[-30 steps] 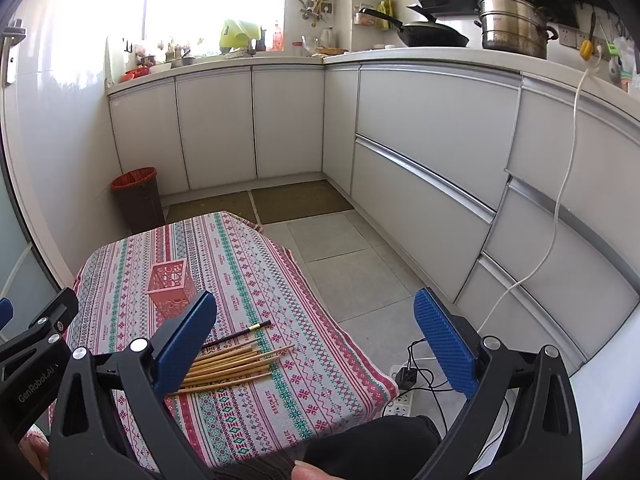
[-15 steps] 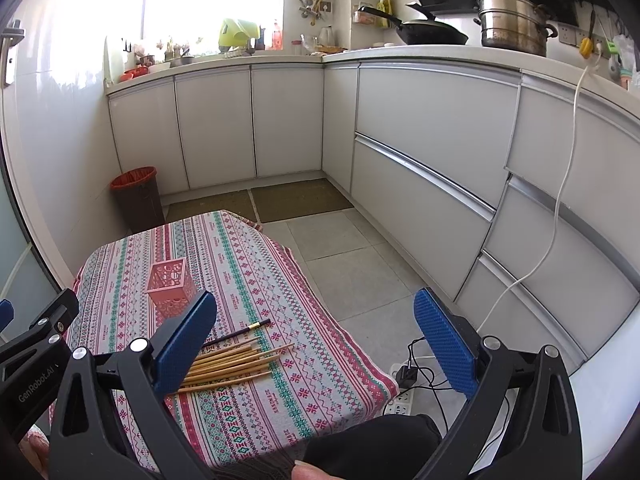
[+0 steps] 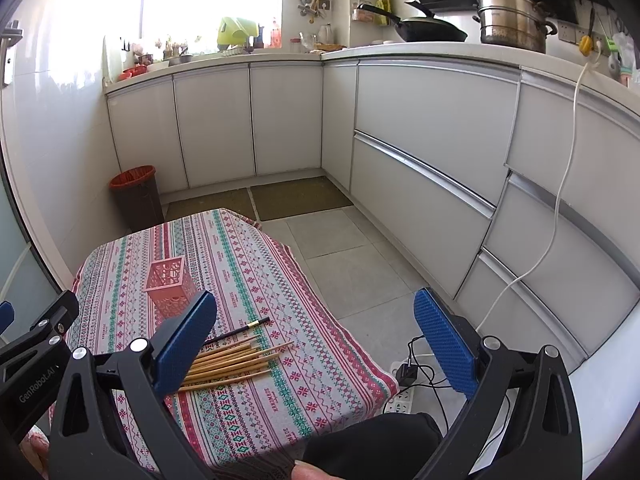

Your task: Organize utensils

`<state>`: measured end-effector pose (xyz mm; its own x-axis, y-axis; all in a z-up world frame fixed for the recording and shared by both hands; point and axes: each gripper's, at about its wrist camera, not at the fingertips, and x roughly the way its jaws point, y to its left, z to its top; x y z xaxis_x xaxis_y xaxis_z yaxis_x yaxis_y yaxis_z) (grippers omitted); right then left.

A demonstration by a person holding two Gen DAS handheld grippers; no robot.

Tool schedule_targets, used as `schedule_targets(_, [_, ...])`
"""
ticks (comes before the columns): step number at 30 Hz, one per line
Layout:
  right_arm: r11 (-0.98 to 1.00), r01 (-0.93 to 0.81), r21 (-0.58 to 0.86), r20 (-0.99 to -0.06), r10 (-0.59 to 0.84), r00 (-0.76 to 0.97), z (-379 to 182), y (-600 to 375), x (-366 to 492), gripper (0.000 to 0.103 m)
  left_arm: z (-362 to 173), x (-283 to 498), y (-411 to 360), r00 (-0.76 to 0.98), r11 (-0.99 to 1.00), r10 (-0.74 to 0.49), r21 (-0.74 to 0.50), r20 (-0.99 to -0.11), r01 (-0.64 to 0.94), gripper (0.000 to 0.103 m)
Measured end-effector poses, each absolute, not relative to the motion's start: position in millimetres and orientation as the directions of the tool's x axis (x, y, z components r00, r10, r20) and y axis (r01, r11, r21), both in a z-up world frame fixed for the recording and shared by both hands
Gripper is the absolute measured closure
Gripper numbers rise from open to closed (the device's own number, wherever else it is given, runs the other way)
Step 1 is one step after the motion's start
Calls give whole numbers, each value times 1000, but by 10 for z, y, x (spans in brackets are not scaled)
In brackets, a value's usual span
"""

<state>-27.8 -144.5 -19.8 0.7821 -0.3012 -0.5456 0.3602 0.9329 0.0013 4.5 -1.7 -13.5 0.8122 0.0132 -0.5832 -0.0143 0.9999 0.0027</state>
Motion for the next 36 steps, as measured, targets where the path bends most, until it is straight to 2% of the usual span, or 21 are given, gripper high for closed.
schedule_targets(18, [928, 373, 25, -584, -290, 759, -332, -1585, -174, 7, -245, 238, -119, 779, 999, 29, 39, -626, -6, 7])
schedule_targets(25, [876, 450, 173, -664, -234, 711, -620, -2111, -27, 7, -327, 567, -338, 739, 994, 6, 82, -673, 67, 7])
schedule_targets(31, [795, 529, 295, -741, -159, 653, -1120, -2672, 173, 7, -409, 1021, -787, 685, 964, -114, 85, -720, 250, 7])
schedule_targets(33, [757, 544, 363, -765, -91, 638, -1349, -2846, 249, 7, -499, 1224, -974, 650, 941, -160, 84, -743, 328, 7])
schedule_targets(36, [704, 549, 451, -783, 17, 621, -1683, -3005, 358, 7, -829, 1604, -1319, 489, 876, -210, 60, -847, 479, 7])
